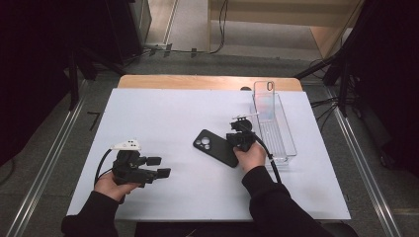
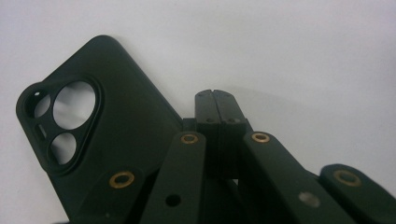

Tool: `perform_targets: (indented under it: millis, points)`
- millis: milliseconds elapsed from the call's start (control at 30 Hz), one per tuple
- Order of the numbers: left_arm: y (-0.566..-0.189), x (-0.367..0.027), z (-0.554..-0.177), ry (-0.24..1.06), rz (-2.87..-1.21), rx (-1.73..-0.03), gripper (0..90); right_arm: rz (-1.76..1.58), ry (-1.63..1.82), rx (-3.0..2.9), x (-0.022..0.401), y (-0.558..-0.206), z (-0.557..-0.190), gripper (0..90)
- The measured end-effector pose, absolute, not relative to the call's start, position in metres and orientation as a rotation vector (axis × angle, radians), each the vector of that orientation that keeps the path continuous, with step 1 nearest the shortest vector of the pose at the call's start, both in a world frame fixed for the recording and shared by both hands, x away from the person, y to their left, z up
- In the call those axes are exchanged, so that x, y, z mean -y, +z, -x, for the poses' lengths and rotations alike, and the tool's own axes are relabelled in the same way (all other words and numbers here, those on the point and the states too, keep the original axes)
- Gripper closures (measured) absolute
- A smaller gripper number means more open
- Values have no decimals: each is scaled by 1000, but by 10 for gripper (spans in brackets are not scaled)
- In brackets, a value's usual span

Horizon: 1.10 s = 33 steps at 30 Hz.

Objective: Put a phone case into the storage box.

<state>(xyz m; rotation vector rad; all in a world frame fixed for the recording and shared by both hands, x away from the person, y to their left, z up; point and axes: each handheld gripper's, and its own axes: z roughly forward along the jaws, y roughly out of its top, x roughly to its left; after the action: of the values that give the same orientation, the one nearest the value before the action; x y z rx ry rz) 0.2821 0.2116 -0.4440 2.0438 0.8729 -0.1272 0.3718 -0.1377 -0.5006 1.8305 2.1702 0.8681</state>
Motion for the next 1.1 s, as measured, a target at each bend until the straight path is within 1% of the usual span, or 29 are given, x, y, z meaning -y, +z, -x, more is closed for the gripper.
perform_targets:
  millis: [467,667,833,933,1033,1100]
  points:
    - [-444,-212,-282,-126,-2047,-873,306,-1781,891,-2284,133,-500,-350,874]
    - [-444,-212,-282,-128,-2044,-872,307,-1739,909,-2324,134,-500,-345,872]
    - [-444,-212,-282,-127,-2043,-870,307,-1701,923,-2300,138,-490,-343,854]
    - [-444,-212,-282,-127,-2044,-869,306,-1680,968,-2302,141,-478,-339,823]
    - [-444,-212,-282,-129,-2040,-868,307,-1625,1006,-2338,144,-468,-336,750]
    - [-444,-212,-282,-128,-2044,-869,306,-1560,1058,-2386,146,-462,-334,683]
